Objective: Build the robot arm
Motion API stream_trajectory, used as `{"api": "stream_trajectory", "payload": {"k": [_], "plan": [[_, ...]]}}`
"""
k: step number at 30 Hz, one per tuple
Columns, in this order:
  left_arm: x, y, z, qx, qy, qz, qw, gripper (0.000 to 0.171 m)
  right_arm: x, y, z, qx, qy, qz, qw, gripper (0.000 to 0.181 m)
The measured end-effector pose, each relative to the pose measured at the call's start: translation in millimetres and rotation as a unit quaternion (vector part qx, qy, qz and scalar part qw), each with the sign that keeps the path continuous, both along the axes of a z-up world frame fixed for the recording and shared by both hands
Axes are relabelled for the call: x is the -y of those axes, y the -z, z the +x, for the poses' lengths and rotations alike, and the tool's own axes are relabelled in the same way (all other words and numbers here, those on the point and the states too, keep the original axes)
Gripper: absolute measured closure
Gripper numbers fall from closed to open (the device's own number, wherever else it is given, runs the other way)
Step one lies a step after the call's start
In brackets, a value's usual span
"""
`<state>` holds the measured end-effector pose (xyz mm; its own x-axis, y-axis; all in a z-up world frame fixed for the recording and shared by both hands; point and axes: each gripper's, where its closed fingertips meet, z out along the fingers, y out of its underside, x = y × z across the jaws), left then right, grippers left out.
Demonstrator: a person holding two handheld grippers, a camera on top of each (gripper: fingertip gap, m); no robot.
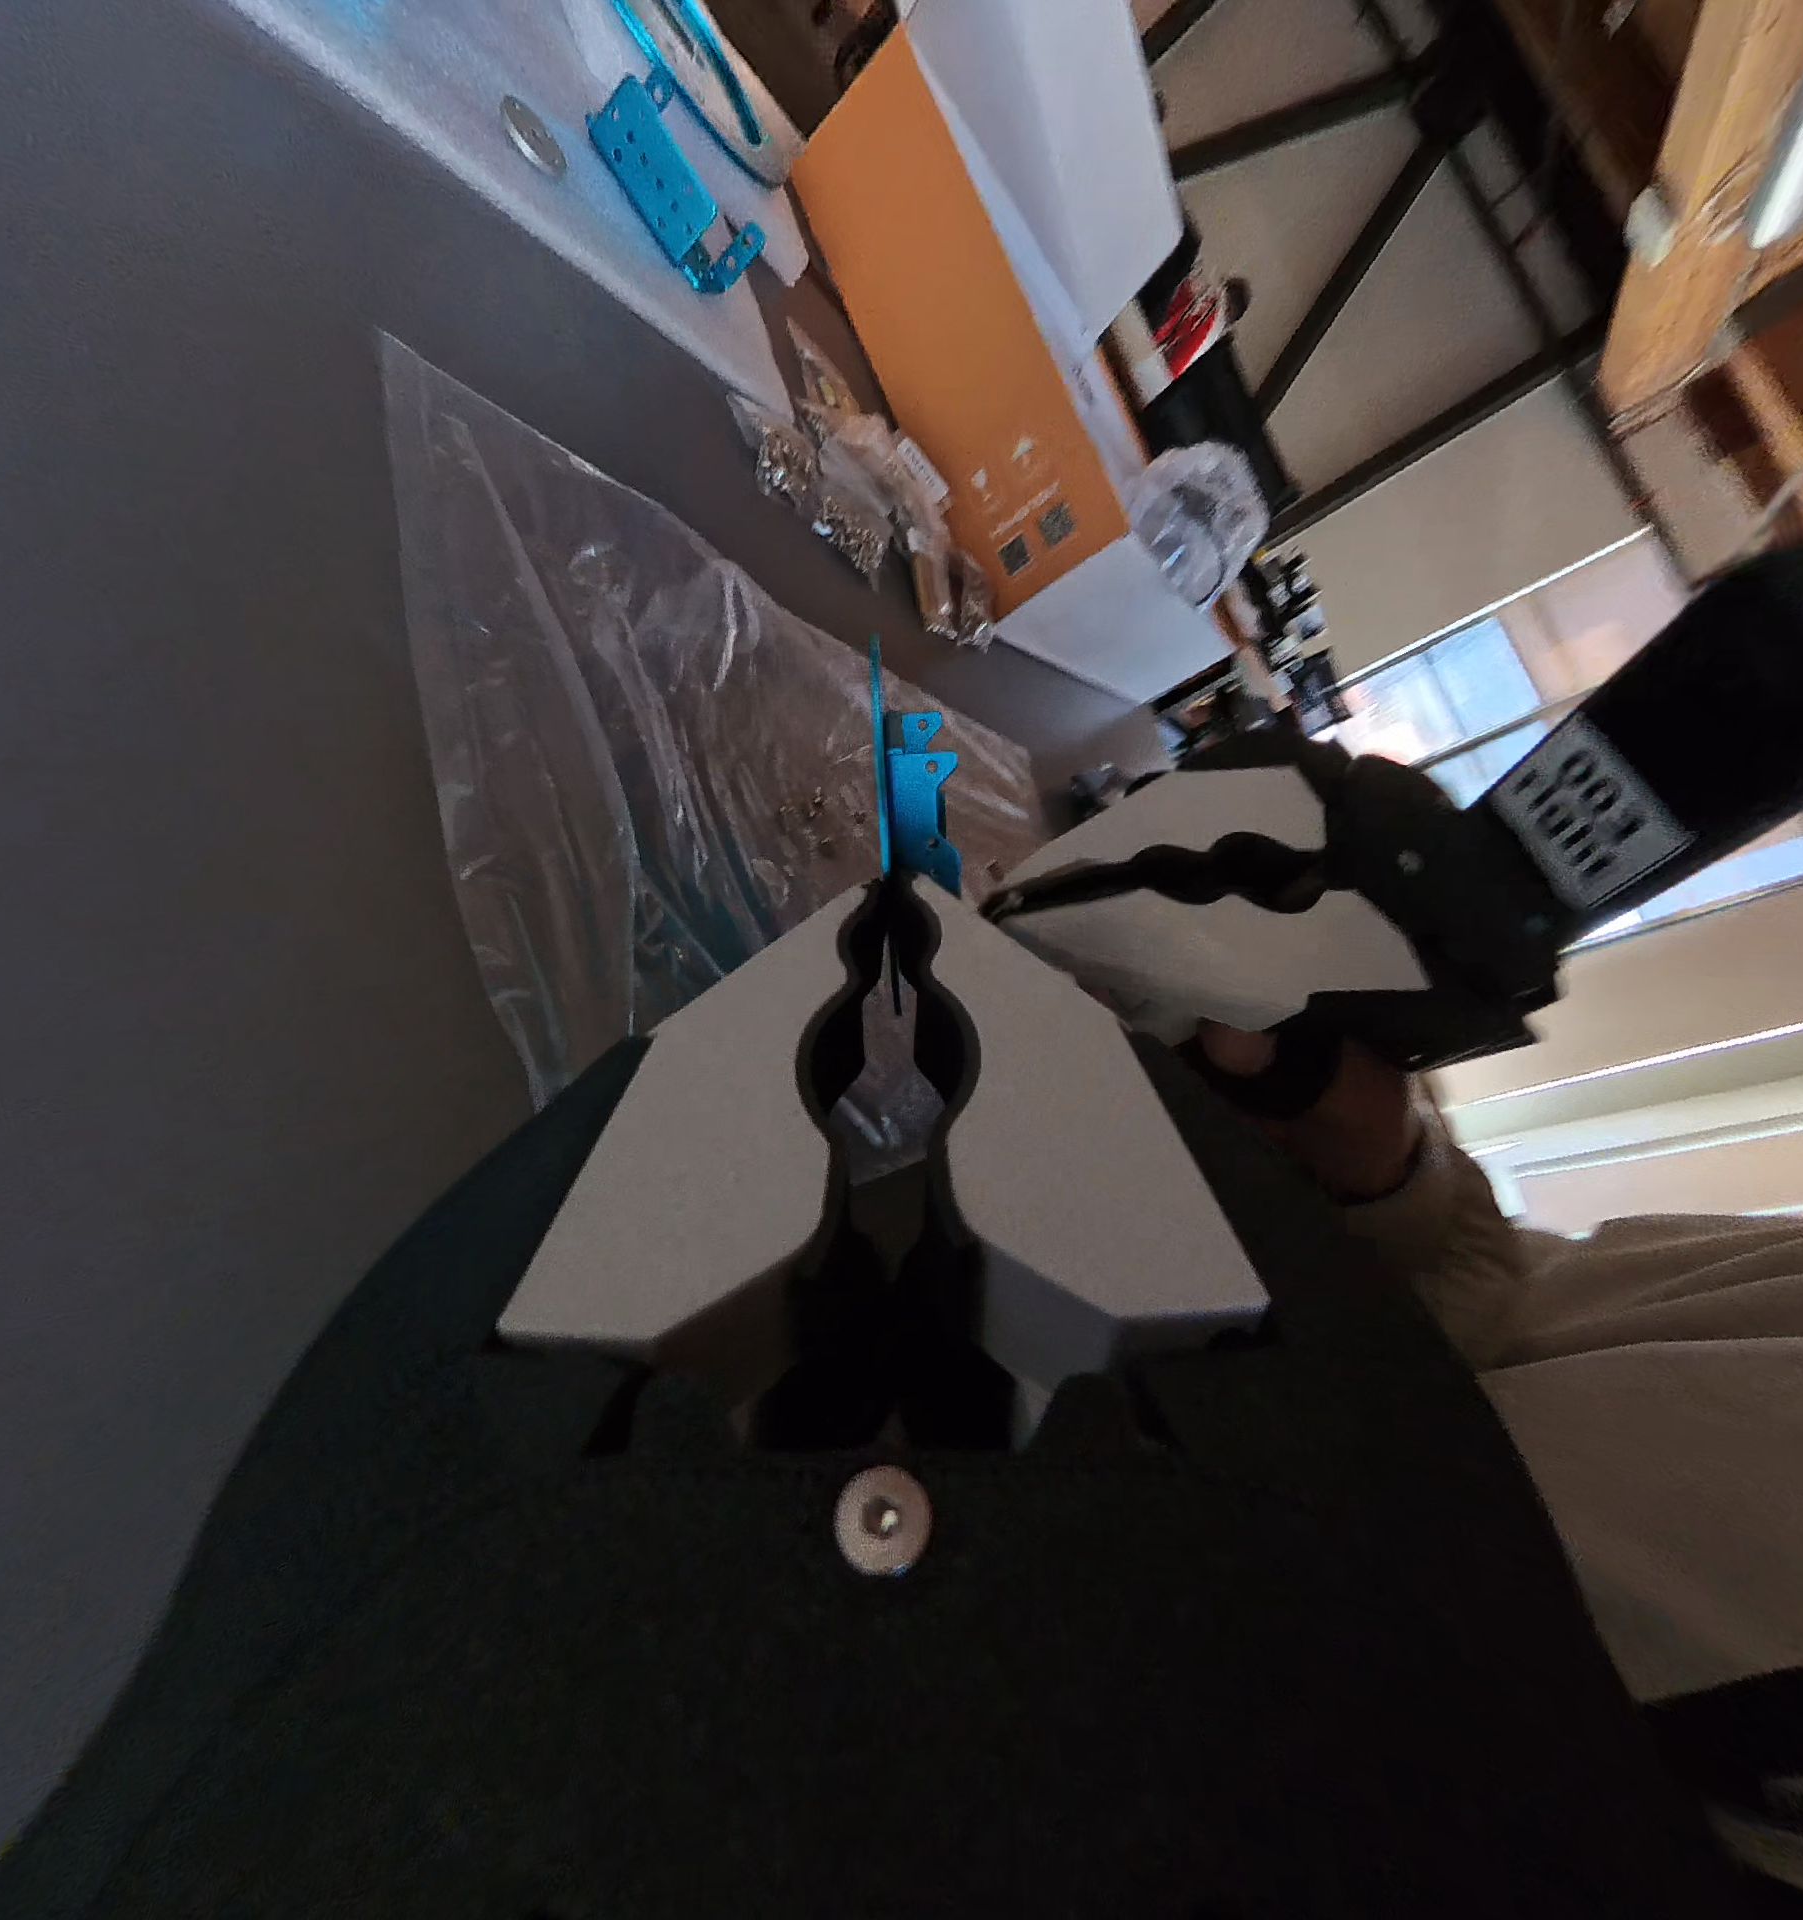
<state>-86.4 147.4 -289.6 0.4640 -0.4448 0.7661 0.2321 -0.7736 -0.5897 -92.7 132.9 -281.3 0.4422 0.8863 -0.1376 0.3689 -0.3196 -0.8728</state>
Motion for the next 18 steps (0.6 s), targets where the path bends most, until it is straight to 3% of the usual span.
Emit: {"api": "stream_trajectory", "payload": {"k": [4,7,12,18], "plan": [[-5.6,-8.3,-8.0,0.1,-0.014,-0.04,0.994,0.171,-20.6,-14.5,19.8,-0.023,0.067,0.096,0.993,0.181],[-4.4,-9.0,-8.6,0.111,-0.017,-0.036,0.993,0.171,-30.5,-21.5,26.2,-0.032,0.109,0.126,0.985,0.181],[-6.6,-16.6,-9.5,0.113,-0.056,-0.014,0.992,0.171,-41.5,-14.9,29.7,-0.01,0.17,0.145,0.975,0.181],[-4.5,-25.7,-3.8,0.156,-0.072,-0.017,0.985,0.171,-41.5,-33.8,28.1,-0.078,0.182,0.129,0.972,0.181]]}}
